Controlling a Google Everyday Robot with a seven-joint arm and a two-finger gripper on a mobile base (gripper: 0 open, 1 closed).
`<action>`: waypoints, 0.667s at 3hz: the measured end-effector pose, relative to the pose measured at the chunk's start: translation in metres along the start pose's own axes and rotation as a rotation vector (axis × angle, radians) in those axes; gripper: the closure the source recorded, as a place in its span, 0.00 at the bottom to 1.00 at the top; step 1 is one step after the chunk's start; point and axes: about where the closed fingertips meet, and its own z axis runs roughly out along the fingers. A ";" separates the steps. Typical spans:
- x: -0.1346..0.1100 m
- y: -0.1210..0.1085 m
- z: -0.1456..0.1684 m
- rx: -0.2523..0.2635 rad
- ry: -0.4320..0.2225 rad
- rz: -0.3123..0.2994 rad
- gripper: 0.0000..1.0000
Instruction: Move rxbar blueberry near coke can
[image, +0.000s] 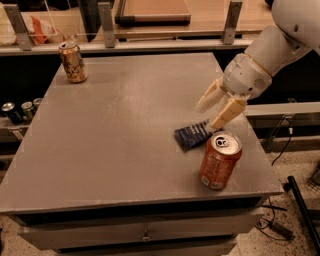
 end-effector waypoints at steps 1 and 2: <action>0.000 0.000 0.001 -0.006 -0.007 -0.003 0.00; 0.001 0.000 0.002 -0.011 -0.013 -0.004 0.00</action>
Offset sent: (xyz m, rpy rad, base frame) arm -0.0233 -0.0107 -0.0024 -0.0058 0.0783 0.0627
